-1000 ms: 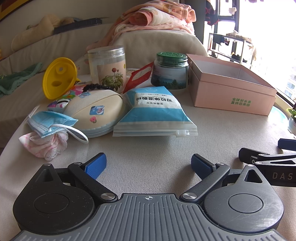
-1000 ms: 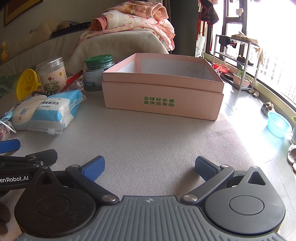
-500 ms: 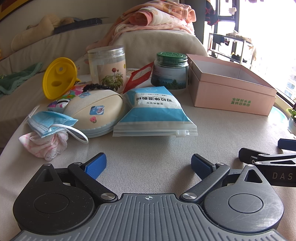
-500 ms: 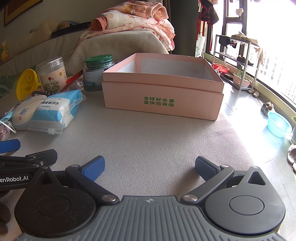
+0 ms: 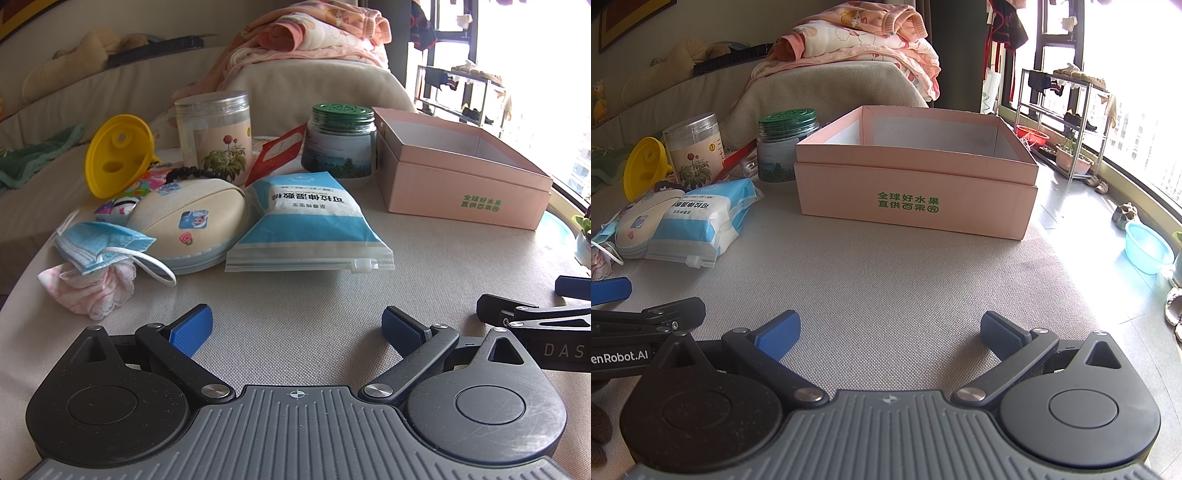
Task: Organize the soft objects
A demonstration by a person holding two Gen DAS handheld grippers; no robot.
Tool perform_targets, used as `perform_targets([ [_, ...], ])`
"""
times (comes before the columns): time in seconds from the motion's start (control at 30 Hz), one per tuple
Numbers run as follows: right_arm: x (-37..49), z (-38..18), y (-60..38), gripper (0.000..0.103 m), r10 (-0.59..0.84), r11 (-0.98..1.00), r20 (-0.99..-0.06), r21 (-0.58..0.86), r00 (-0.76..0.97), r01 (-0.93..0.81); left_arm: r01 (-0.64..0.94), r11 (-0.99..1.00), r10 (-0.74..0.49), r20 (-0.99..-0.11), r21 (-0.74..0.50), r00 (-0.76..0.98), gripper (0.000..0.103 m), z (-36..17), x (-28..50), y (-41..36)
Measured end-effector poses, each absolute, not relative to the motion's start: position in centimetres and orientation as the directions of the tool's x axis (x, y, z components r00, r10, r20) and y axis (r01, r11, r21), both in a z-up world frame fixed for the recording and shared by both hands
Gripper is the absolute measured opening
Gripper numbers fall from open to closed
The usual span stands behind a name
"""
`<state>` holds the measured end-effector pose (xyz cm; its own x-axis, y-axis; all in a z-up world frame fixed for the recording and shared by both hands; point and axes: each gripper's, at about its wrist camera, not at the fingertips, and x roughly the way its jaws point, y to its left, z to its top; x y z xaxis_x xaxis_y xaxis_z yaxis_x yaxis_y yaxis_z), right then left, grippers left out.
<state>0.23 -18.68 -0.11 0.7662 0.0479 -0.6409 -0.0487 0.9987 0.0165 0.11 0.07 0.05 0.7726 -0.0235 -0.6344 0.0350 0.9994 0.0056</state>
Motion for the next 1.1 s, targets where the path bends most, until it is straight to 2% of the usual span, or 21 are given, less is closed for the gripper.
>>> perform_targets([
  [0.97, 0.05, -0.05, -18.84, 0.103, 0.052, 0.998, -0.642, 0.018, 0.765, -0.053, 0.035, 0.999, -0.025, -0.634, 0.003, 0.773, 0.101, 0.12, 0.41, -0.16],
  [1.1, 0.81, 0.56, -19.19, 0.103, 0.084, 0.996, -0.697, 0.035, 0.713, -0.083, 0.044, 0.999, -0.037, -0.633, -0.004, 0.774, 0.100, 0.15, 0.43, -0.15],
])
